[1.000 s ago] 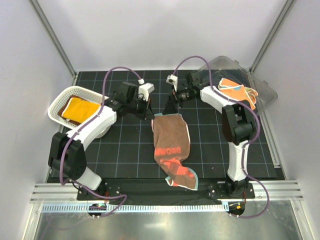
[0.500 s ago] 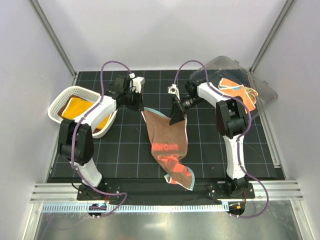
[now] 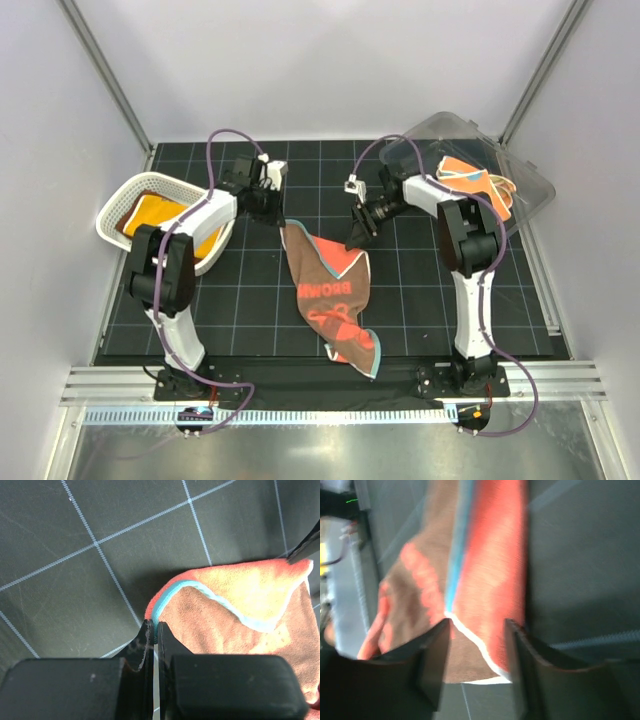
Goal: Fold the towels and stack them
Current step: Flatten out the crumpled towel
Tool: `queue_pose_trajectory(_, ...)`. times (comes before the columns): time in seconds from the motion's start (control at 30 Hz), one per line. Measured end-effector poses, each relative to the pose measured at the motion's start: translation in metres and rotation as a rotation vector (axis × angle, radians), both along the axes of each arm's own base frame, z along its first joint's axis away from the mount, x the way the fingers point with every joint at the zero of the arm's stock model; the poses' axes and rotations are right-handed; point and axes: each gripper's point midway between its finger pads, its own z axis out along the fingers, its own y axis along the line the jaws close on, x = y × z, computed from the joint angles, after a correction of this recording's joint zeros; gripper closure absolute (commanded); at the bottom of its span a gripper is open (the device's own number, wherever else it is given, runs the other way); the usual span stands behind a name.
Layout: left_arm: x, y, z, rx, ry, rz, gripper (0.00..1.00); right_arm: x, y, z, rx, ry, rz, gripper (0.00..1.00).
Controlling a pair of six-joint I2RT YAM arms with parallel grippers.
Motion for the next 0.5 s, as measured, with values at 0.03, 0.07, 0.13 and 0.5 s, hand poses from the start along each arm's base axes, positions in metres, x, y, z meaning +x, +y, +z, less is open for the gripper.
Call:
queue_pose_trajectory(0.03,0.000,0.000,0.000,-0.003,0.001,0.003,1.00,0.001,-0.002,-0.008,-0.048,-0.011,-0.029,0.55)
queue_pose_trajectory(0.07,0.001,-0.001,0.000,-0.006,0.002,0.007,1.00,0.002,-0.006,-0.016,-0.113,-0.027,-0.064,0.59)
queue_pose_trajectory(0.13,0.002,-0.002,0.000,-0.010,0.004,0.014,1.00,0.003,-0.011,-0.026,-0.241,-0.070,-0.155,0.59)
queue_pose_trajectory(0.5,0.010,-0.013,-0.013,-0.064,0.084,0.068,1.00,-0.016,0.039,0.052,-0.326,-0.619,-0.416,0.58)
